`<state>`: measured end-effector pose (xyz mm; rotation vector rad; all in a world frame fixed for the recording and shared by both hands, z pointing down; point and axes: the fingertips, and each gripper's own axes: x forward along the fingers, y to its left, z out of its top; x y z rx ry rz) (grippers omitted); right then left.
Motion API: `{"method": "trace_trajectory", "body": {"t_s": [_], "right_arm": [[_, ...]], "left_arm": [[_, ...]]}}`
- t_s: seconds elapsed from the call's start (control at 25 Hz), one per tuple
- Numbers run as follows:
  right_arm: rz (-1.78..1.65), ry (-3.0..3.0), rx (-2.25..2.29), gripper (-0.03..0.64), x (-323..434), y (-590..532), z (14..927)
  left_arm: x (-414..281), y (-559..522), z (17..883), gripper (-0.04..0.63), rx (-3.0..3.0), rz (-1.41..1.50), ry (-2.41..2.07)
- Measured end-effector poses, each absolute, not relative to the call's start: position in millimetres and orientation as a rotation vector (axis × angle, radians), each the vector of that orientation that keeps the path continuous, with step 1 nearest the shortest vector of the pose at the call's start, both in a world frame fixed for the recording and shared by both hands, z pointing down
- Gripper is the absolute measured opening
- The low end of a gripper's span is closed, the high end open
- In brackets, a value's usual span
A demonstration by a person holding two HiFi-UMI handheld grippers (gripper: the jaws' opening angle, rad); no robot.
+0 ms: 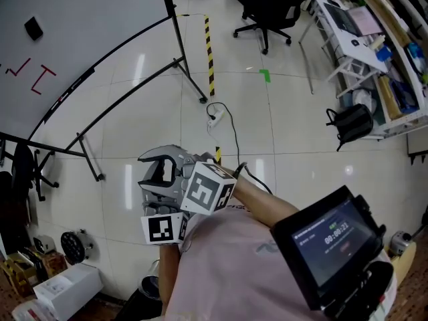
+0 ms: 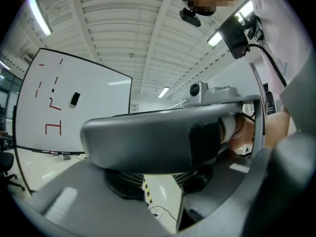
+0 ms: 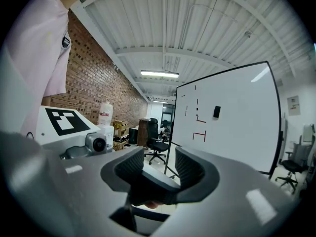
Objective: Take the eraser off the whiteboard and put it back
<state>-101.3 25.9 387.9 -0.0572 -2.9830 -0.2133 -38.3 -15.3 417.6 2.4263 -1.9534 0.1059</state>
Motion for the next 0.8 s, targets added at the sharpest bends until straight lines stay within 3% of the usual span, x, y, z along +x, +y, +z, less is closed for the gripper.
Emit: {"method": "trace_trajectory", "body": {"t_s": [0.8], "right_arm": [[-0.212,-2.965,-0.046,0.19,-110.7,29.6,394.7]], "left_arm": [[-47.9,-11.3,422.8,0.112,2.419,0.077,-1.948]]}}
